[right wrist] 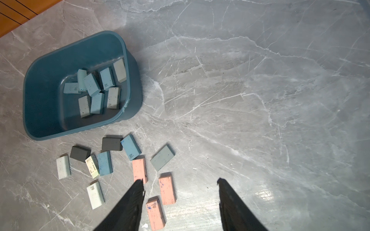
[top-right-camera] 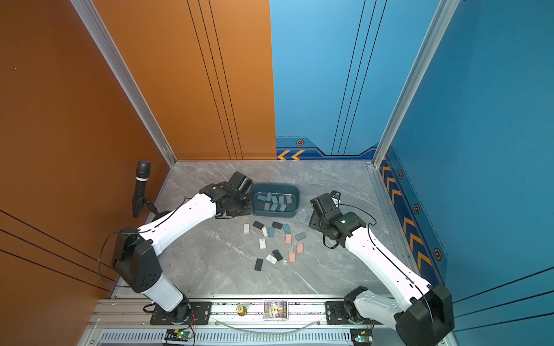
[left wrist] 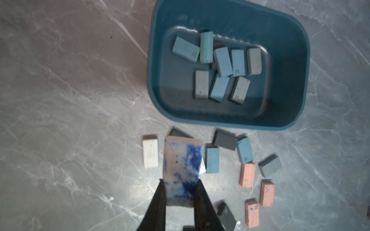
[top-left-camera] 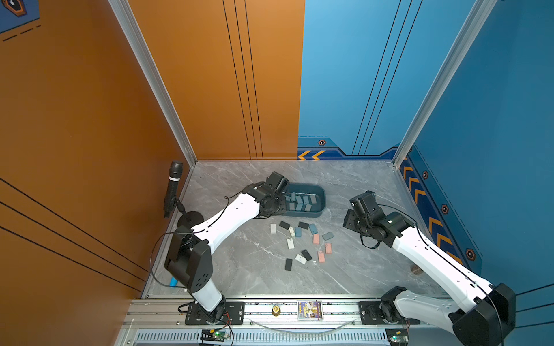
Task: Put the eraser in the storage box
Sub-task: Pick up the eraser from the center of the board, then place the eraser in the storage box.
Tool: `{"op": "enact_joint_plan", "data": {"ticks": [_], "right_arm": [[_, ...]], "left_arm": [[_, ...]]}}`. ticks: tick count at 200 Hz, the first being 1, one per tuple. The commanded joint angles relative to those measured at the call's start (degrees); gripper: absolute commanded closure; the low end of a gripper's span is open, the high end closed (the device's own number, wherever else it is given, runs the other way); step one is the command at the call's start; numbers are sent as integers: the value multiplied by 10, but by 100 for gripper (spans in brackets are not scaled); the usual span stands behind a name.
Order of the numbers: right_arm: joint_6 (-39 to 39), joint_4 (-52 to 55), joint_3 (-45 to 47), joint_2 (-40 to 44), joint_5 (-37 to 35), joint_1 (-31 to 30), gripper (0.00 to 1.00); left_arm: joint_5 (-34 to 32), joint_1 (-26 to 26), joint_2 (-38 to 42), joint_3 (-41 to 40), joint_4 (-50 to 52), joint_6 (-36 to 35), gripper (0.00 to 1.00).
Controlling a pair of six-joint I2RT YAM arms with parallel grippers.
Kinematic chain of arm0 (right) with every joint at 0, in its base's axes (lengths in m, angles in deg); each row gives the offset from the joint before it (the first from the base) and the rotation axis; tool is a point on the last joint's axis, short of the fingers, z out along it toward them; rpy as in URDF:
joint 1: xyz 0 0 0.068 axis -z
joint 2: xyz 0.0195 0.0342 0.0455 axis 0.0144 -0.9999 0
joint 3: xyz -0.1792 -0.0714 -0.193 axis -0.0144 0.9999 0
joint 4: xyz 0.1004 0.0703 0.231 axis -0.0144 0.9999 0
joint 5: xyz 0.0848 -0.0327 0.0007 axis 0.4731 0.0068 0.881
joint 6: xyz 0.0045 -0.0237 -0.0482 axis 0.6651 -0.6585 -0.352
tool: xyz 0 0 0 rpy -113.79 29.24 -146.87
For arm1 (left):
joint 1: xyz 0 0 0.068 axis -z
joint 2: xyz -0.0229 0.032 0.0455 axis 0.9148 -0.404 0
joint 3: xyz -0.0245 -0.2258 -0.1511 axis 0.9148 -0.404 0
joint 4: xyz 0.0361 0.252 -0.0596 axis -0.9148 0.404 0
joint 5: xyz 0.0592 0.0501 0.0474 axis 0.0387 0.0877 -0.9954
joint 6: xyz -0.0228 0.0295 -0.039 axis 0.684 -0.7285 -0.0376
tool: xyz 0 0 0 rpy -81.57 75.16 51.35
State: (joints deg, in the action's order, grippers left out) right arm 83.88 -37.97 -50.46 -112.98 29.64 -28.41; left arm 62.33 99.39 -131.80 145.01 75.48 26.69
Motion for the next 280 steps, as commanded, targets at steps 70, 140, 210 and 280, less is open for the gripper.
{"op": "enact_joint_plan", "data": {"ticks": [70,140,210,280], "right_arm": [[20,25,25,26,-5,6,39],[21,31,22,21,-4,14,39],[22,26,15,7,6,16,39],[22,25,12,7,10,14,39]], "left_arm": [[46,-34,-212,197,11,-91,82],[58,-46,-321,288,11,-105,81],[61,-53,-352,303,11,-90,74],[69,-54,-336,305,11,-93,61]]}}
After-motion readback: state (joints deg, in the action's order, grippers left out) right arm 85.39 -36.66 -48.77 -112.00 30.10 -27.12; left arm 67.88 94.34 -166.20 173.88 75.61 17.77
